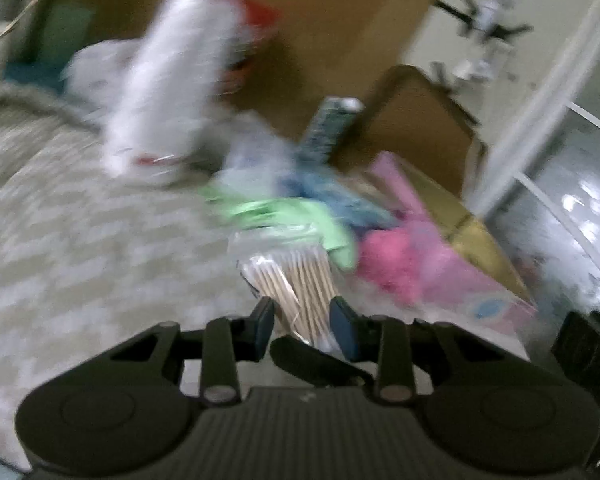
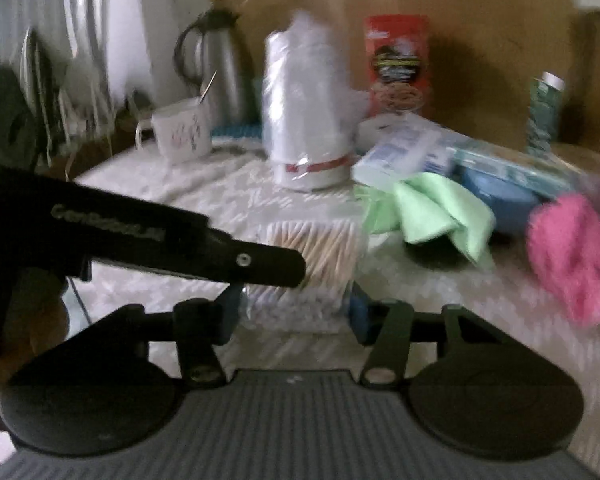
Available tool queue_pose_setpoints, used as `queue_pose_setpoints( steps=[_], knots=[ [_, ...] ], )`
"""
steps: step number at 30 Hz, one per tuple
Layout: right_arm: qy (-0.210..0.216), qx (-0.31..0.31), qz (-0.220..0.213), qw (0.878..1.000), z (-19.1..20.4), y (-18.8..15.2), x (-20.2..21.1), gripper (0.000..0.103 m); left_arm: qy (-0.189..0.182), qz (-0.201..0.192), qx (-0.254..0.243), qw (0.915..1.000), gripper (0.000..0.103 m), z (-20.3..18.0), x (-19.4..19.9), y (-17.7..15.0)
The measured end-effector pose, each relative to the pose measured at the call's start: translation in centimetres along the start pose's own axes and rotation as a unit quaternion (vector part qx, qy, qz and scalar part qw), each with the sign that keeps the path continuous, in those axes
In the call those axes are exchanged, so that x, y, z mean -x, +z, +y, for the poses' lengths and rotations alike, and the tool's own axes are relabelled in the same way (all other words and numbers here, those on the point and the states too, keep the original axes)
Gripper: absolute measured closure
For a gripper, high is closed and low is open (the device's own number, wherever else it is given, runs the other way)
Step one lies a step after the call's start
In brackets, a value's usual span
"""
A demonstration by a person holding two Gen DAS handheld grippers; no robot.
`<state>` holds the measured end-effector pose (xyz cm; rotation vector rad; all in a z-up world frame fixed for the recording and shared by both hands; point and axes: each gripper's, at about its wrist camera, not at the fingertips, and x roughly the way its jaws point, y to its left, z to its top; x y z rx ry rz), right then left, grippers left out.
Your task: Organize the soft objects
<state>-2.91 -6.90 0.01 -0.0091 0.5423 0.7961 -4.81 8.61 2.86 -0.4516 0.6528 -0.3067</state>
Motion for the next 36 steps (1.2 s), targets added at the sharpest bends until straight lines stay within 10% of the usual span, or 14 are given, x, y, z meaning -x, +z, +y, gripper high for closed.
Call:
queue_pose_setpoints(
  steps=[10, 17, 24, 27, 32, 36],
  knots=[
    [-0.176, 0.000, -0.160, 0.971, -7.0, 1.2, 9.4, 0.047, -0.087, -0.014, -0.136, 0.9867, 0.072, -15.6, -8.1, 4.2],
    [-0.268, -0.023, -0.131, 0.954, -15.1, 2.4, 9.9, 0.043, -0.058, 0.032, -0.140, 0.9880, 0.057, -20.4, -16.9, 4.9],
    [-0.283, -0.059, -0.155, 0.945, -15.9, 0.4, 11.8, 0.031, -0.042, -0.036, -0.103, 0.9931, 0.047, -15.4, -11.1, 4.4],
    [-0.222, -0.068, -0.184, 0.955, -13.6, -0.5, 12.8, 0.031, -0.001, -0.059, -0.081, 0.9950, 0.047, -11.3, -7.6, 3.6],
    [-0.121, -0.045, -0.101, 0.986, -10.4, 0.2, 8.1, 0.034, 0.042, -0.052, -0.006, 0.9978, 0.049, -4.4, -3.7, 1.4],
    [-0.143, -0.038, -0.044, 0.988, -10.3, 1.5, 3.5, 0.039, 0.040, -0.039, 0.028, 0.9981, 0.049, -1.8, -1.9, 0.4]
  ],
)
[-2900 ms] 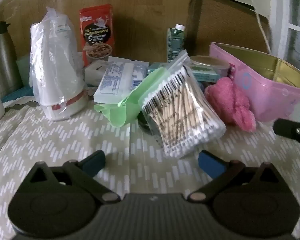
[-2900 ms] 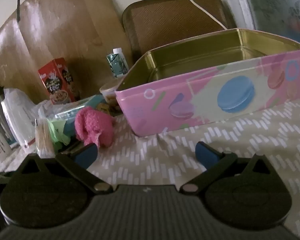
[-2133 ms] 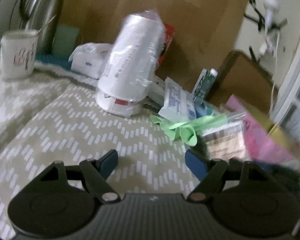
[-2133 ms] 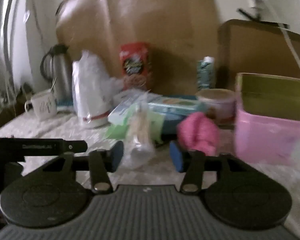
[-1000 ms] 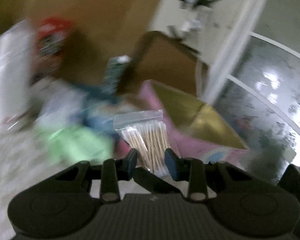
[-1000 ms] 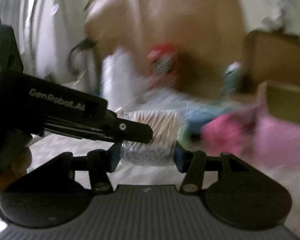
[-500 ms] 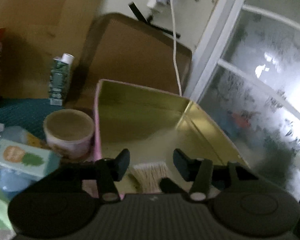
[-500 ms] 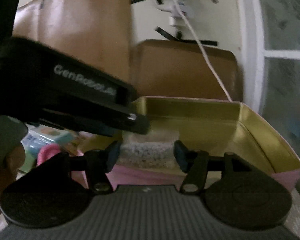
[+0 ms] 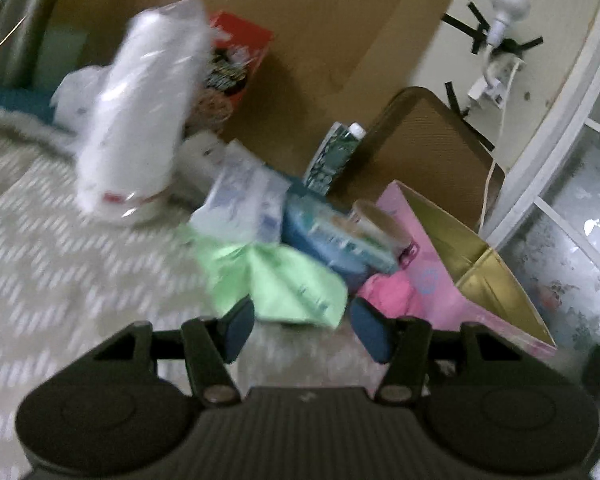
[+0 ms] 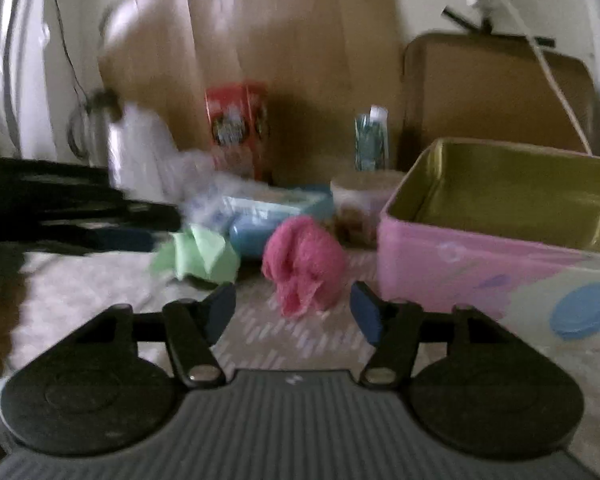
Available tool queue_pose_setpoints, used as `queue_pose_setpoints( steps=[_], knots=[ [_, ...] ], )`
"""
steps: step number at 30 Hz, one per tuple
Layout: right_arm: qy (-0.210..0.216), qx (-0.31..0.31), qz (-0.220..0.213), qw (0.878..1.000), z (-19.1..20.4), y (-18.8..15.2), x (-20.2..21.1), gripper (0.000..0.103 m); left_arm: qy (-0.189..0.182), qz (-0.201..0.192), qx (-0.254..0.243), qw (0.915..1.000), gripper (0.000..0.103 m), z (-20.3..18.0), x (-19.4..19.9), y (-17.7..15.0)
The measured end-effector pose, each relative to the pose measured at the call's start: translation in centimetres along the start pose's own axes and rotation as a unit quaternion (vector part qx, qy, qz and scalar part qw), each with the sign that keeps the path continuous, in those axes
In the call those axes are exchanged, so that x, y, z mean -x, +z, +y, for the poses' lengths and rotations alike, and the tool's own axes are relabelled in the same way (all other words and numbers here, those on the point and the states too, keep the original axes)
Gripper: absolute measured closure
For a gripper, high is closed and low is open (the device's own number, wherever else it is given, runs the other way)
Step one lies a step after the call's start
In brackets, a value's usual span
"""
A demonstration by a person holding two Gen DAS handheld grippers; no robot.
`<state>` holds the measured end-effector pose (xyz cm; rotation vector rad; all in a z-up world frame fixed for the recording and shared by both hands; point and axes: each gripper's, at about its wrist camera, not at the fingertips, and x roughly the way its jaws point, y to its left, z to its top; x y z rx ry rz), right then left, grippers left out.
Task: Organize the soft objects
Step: 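Close the right gripper on the pink fluffy towel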
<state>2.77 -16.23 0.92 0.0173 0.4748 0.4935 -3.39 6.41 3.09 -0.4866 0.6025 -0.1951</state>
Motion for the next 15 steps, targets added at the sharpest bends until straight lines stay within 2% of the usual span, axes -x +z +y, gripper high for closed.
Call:
queue_pose_setpoints(
  steps=[1, 2, 3, 4, 6, 8, 13, 15],
  knots=[
    [-0.006, -0.001, 0.009, 1.000, 0.0, 0.3, -1.0, 0.046, -0.003, 0.004, 0.001, 1.0000, 0.049, 0.5, 0.4, -0.2],
    [-0.008, -0.002, 0.017, 1.000, 0.0, 0.4, -1.7, 0.068, -0.007, 0.006, 0.002, 1.0000, 0.049, 0.7, 0.6, -0.3],
    [-0.006, -0.008, 0.025, 1.000, 0.1, 0.0, -2.1, 0.078, -0.013, 0.007, 0.001, 0.9999, 0.049, 0.8, 0.8, -0.3],
    [0.006, -0.018, 0.029, 0.999, 0.0, -0.3, -2.1, 0.094, -0.021, 0.008, 0.001, 0.9997, 0.049, 0.9, 1.0, -0.4],
    [0.029, -0.023, 0.022, 0.999, 0.5, -0.7, -1.3, 0.094, -0.038, 0.010, 0.001, 0.9992, 0.046, 0.9, 1.3, -0.6],
    [0.034, 0.006, 0.014, 0.999, 2.6, -1.6, 0.4, 0.094, -0.051, 0.012, 0.001, 0.9986, 0.038, 0.8, 1.3, -0.7],
    [0.118, 0.046, 0.039, 0.991, 7.7, -4.4, 3.1, 0.093, -0.065, 0.017, 0.004, 0.9978, 0.037, 0.6, 1.4, -1.8],
    [0.146, 0.054, 0.052, 0.986, 9.2, -5.4, 3.4, 0.088, -0.062, 0.016, 0.006, 0.9979, 0.037, 1.1, 1.8, -2.1]
  ],
)
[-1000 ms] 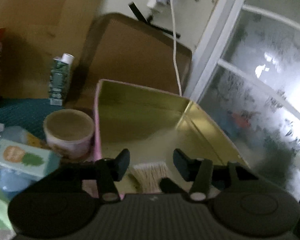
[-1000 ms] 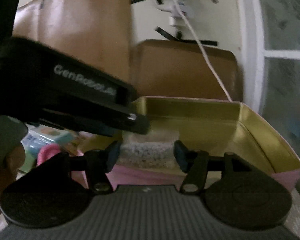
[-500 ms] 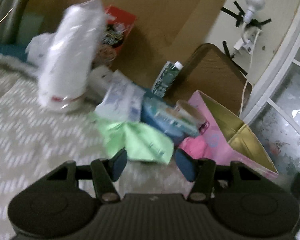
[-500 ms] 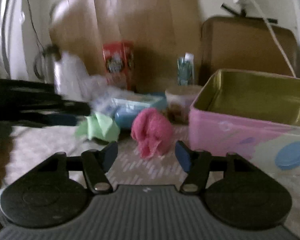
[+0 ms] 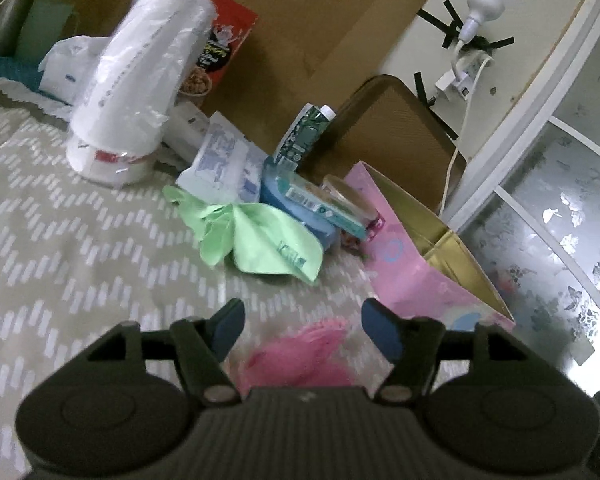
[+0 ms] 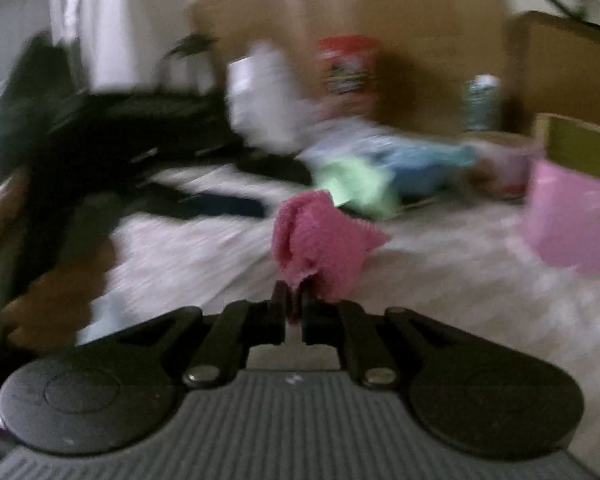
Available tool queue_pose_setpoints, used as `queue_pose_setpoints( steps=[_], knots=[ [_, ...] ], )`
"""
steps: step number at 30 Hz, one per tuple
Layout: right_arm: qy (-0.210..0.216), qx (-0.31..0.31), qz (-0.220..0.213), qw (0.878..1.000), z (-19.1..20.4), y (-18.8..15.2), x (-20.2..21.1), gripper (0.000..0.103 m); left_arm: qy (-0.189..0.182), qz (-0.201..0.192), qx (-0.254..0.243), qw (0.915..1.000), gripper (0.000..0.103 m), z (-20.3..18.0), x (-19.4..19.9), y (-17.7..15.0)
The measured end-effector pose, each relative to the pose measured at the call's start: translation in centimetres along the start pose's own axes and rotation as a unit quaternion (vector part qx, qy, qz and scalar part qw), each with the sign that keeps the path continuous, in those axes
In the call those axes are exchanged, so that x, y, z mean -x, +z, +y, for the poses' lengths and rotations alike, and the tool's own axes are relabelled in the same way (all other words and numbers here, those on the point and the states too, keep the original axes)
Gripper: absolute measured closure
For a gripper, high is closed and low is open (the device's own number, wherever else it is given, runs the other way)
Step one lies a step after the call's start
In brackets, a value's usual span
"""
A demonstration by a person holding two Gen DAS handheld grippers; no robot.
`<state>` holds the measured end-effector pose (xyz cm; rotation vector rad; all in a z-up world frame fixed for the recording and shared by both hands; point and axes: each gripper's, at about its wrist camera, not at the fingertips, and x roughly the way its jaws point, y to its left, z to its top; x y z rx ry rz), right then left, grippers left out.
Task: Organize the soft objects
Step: 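Close the right gripper on the pink fluffy towel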
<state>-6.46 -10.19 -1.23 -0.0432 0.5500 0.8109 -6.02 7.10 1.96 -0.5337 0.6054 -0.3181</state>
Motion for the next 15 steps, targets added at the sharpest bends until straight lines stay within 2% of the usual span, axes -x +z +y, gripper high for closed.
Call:
queue_pose_setpoints(
  steps=[1, 3, 5, 7, 10, 12, 14, 15],
  knots=[
    [0.006, 0.004, 0.005, 1.000, 0.5, -0.3, -0.2, 0.086, 0.003, -0.003, 0.002, 1.0000, 0.037, 0.3, 0.3, -0.1],
    [0.001, 0.019, 0.003, 1.000, 1.1, -0.5, -0.2, 0.075, 0.009, -0.010, 0.009, 0.9999, 0.037, 0.8, 1.0, -0.1],
    [-0.012, 0.022, -0.003, 1.000, 1.3, -0.3, 0.0, 0.055, 0.011, -0.019, 0.016, 0.9996, 0.037, 1.4, 1.9, 0.0],
    [-0.018, 0.013, -0.013, 1.000, 1.1, -0.1, 0.3, 0.047, 0.015, -0.024, 0.018, 0.9995, 0.037, 1.9, 2.6, 0.1],
    [-0.018, 0.011, -0.013, 1.000, 1.1, 0.1, 0.0, 0.045, 0.018, -0.019, 0.016, 0.9995, 0.039, 2.4, 3.4, -0.1],
    [-0.017, 0.015, -0.013, 1.000, 1.3, 0.0, -0.1, 0.039, 0.016, -0.009, 0.015, 0.9997, 0.040, 2.6, 3.7, -0.4],
    [-0.013, 0.022, -0.015, 1.000, 1.5, 0.1, -0.2, 0.034, 0.007, 0.004, 0.013, 0.9999, 0.051, 2.5, 3.8, -0.9],
    [-0.011, 0.024, -0.014, 1.000, 1.6, 0.1, -0.4, 0.034, 0.001, 0.009, 0.009, 0.9999, 0.053, 2.4, 3.8, -1.1]
  ],
)
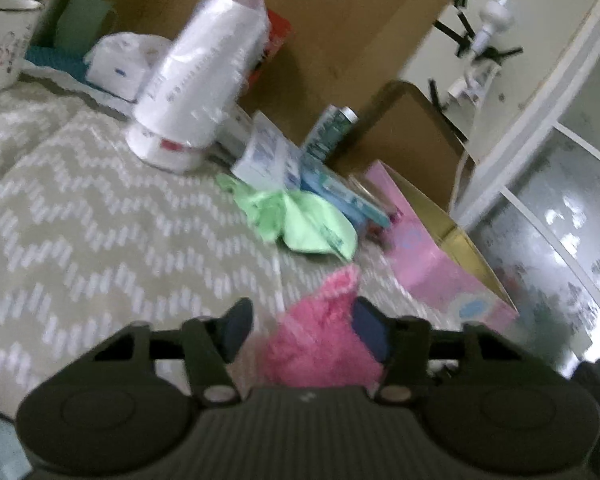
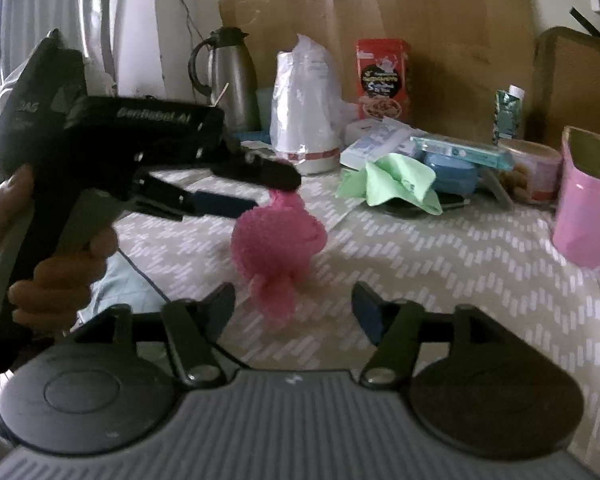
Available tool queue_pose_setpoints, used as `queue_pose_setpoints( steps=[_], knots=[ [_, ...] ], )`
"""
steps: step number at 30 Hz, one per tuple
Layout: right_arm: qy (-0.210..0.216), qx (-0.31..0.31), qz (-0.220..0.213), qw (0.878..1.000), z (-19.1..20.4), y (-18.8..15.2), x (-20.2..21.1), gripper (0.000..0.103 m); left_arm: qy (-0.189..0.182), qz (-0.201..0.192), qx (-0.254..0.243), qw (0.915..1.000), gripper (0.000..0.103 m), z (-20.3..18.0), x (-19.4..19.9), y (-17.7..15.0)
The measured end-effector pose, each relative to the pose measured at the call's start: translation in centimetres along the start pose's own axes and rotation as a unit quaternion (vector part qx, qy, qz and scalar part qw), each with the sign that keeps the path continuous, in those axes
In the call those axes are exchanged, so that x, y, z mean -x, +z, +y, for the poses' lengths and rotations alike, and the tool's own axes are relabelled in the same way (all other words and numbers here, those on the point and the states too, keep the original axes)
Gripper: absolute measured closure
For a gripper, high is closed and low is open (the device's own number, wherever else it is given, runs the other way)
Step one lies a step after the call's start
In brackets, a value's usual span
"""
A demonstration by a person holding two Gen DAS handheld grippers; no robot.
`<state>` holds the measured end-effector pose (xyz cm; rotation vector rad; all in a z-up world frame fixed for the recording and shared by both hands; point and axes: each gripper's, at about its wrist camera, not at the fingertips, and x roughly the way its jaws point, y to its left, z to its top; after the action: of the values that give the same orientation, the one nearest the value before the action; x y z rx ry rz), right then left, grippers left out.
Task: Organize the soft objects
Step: 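Lift the pink towel over the pink tin and release it inside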
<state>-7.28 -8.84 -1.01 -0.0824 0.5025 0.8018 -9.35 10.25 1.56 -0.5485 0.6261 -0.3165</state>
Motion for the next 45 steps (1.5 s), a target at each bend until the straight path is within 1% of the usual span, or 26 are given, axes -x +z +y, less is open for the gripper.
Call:
queue_pose_setpoints(
  steps=[1, 3, 4, 5, 6, 10, 12, 16, 18, 21, 25, 27, 28, 29, 31, 32, 33, 34, 35, 37, 40, 43, 45],
  knots=[
    [0.001, 0.000, 0.002, 1.000, 0.1, 0.0, -0.3, 0.034, -0.007, 0.004, -0.004, 1.0000, 0.058, -0.2, 0.0, -0.2],
    [0.004, -0.006, 0.010, 1.000, 0.3, -0.1, -0.9, 0.035, -0.007, 0.006, -0.014, 0.9999, 0.059, -0.8, -0.3, -0.7],
    [0.008, -0.007, 0.008, 1.000, 0.3, -0.1, -1.1, 0.041, -0.001, 0.006, -0.022, 0.9997, 0.060, -1.2, -0.5, -0.8],
    [0.011, -0.003, 0.005, 1.000, 0.3, -0.2, -1.1, 0.065, 0.003, 0.003, -0.030, 0.9995, 0.060, -1.7, -0.6, -0.8],
    [0.015, -0.001, 0.005, 1.000, 0.4, -0.1, -1.1, 0.064, 0.003, 0.004, -0.033, 0.9994, 0.060, -2.0, -0.8, -0.6],
    [-0.006, -0.006, -0.022, 1.000, -0.4, -0.3, 0.1, 0.065, -0.018, 0.005, -0.046, 0.9988, 0.060, -3.9, -2.2, 0.3],
    [-0.023, -0.013, -0.040, 0.999, -1.2, -0.3, 0.9, 0.065, -0.029, 0.007, -0.058, 0.9979, 0.060, -5.5, -3.5, 1.0],
    [-0.074, -0.022, -0.080, 0.994, -3.5, -0.2, 2.9, 0.065, -0.057, 0.014, -0.092, 0.9941, 0.060, -10.0, -7.1, 2.7],
    [-0.099, -0.035, -0.099, 0.990, -5.2, 0.1, 4.1, 0.065, -0.073, 0.017, -0.106, 0.9915, 0.060, -12.5, -9.1, 3.6],
    [-0.142, -0.053, -0.129, 0.980, -8.2, 0.5, 6.2, 0.065, -0.098, 0.020, -0.125, 0.9871, 0.060, -16.6, -12.6, 4.7],
    [-0.203, -0.072, -0.156, 0.964, -12.5, 1.0, 8.5, 0.065, -0.115, 0.029, -0.147, 0.9819, 0.059, -21.7, -17.4, 5.1],
    [-0.229, -0.082, -0.159, 0.957, -14.5, 1.0, 9.2, 0.065, -0.112, 0.033, -0.155, 0.9810, 0.055, -23.9, -19.6, 5.0],
    [-0.244, -0.085, -0.158, 0.953, -15.5, 1.1, 9.5, 0.065, -0.102, 0.034, -0.157, 0.9817, 0.043, -24.9, -20.7, 4.8],
    [-0.258, -0.087, -0.155, 0.950, -16.3, 1.1, 9.6, 0.065, -0.091, 0.031, -0.159, 0.9826, 0.034, -25.6, -21.5, 4.6],
    [-0.290, -0.091, -0.149, 0.941, -18.2, 1.2, 9.7, 0.063, -0.068, 0.020, -0.174, 0.9823, 0.031, -26.7, -22.7, 3.9],
    [-0.305, -0.096, -0.146, 0.936, -19.0, 1.3, 9.6, 0.061, -0.061, 0.019, -0.181, 0.9815, 0.031, -26.8, -23.0, 3.7],
    [-0.322, -0.105, -0.141, 0.930, -20.1, 1.3, 9.5, 0.056, -0.056, 0.019, -0.185, 0.9810, 0.031, -26.8, -23.2, 3.5],
    [-0.334, -0.115, -0.130, 0.926, -21.0, 1.3, 9.3, 0.036, -0.051, 0.018, -0.188, 0.9806, 0.031, -26.6, -23.1, 3.2],
    [-0.342, -0.125, -0.127, 0.922, -21.7, 1.3, 9.4, 0.021, -0.048, 0.016, -0.191, 0.9802, 0.031, -26.1, -22.9, 3.1],
    [-0.355, -0.137, -0.152, 0.912, -21.9, 0.6, 10.2, 0.017, -0.040, 0.008, -0.199, 0.9791, 0.031, -25.0, -21.9, 3.1],
    [-0.360, -0.147, -0.172, 0.905, -21.3, -0.3, 10.5, 0.016, -0.023, -0.007, -0.202, 0.9790, 0.031, -21.9, -19.4, 3.3],
    [-0.341, -0.146, -0.189, 0.909, -20.0, -0.3, 10.3, 0.016, -0.004, -0.025, -0.197, 0.9801, 0.031, -18.0, -15.7, 3.3],
    [-0.331, -0.126, -0.205, 0.913, -18.8, 0.3, 9.9, 0.020, 0.028, -0.050, -0.197, 0.9786, 0.029, -14.9, -12.9, 3.3]
  ],
)
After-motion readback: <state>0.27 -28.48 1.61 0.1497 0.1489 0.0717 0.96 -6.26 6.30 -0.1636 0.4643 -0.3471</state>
